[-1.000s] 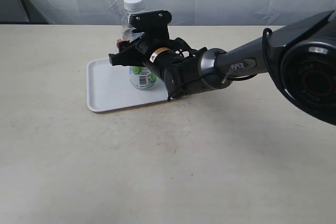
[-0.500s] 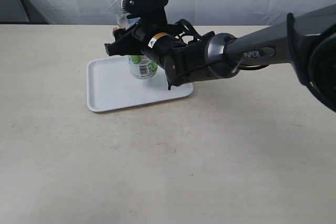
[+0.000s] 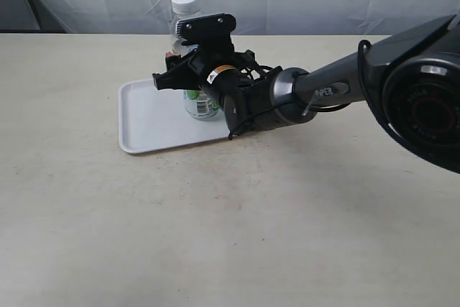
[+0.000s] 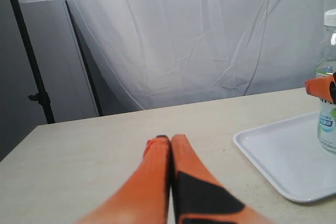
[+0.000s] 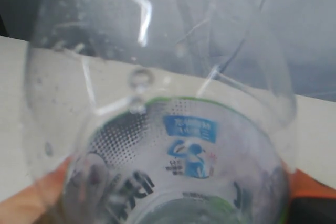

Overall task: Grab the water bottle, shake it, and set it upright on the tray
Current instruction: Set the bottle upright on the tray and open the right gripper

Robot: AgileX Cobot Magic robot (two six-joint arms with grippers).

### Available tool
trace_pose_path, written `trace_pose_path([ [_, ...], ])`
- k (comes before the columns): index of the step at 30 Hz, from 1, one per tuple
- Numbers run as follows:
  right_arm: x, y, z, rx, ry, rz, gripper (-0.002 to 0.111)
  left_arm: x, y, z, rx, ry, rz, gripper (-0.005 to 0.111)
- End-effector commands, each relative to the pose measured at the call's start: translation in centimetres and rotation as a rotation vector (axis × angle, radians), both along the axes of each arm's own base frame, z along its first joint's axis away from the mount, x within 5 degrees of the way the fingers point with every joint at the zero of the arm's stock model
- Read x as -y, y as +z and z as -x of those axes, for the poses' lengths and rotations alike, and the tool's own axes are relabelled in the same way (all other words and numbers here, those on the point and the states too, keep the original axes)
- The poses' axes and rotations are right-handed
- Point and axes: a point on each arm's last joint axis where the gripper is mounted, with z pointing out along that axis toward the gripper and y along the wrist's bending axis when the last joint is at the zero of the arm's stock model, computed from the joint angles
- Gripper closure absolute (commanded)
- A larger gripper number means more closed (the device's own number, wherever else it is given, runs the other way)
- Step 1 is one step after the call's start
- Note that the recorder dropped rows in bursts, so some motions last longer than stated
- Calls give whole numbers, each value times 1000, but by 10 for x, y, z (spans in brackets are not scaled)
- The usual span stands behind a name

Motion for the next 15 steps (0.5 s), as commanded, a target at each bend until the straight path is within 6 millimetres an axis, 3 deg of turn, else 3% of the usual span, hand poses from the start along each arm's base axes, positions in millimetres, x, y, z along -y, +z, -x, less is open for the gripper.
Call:
trace_pose_path([
  [1, 2, 10, -4, 50, -19, -31, 56, 0, 0, 0, 9, -6, 1, 107],
  [15, 3, 3, -3, -21, -32, -10, 56, 0, 0, 0, 9, -6, 1, 107],
])
